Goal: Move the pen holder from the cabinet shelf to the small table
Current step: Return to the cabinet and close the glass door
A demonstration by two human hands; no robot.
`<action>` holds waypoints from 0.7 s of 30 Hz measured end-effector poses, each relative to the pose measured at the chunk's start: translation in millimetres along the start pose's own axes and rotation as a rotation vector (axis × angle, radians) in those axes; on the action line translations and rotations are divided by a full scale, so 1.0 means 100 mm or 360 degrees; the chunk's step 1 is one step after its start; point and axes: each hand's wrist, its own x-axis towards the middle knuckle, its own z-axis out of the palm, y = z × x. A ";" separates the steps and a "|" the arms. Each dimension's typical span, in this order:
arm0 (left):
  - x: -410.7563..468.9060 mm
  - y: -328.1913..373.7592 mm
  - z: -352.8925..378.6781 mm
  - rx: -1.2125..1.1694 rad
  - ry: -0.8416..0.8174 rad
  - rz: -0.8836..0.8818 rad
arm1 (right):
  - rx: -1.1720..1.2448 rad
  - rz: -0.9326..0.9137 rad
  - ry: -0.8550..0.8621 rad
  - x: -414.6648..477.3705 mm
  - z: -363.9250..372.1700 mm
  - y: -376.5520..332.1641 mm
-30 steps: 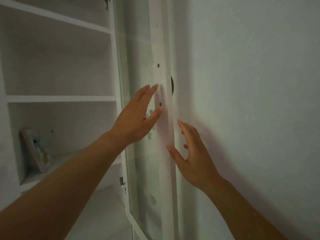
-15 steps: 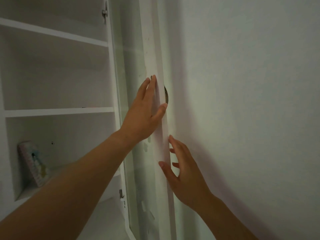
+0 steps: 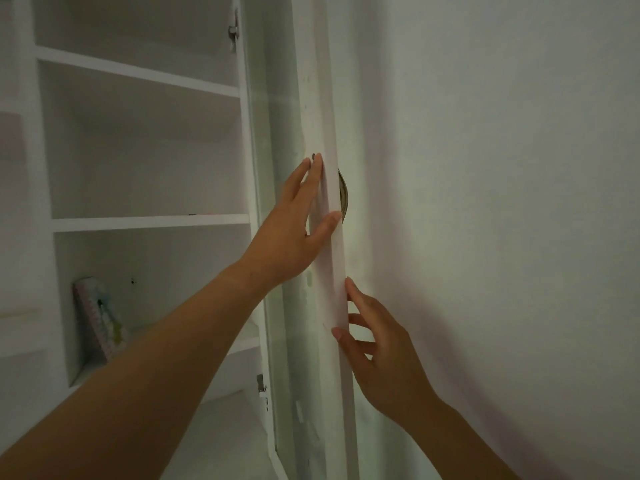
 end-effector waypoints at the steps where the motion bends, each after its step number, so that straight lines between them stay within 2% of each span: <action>1: -0.02 -0.01 -0.03 -0.0007 -0.0004 -0.0008 | 0.0006 -0.0014 -0.0001 -0.01 0.02 -0.02; 13: -0.29 -0.25 -0.49 -0.0131 -0.0011 -0.0029 | 0.0097 -0.0093 -0.0059 -0.05 0.44 -0.18; 21: -0.51 -0.55 -0.89 -0.0375 -0.0033 -0.0054 | 0.0154 -0.0151 -0.0052 -0.06 0.88 -0.44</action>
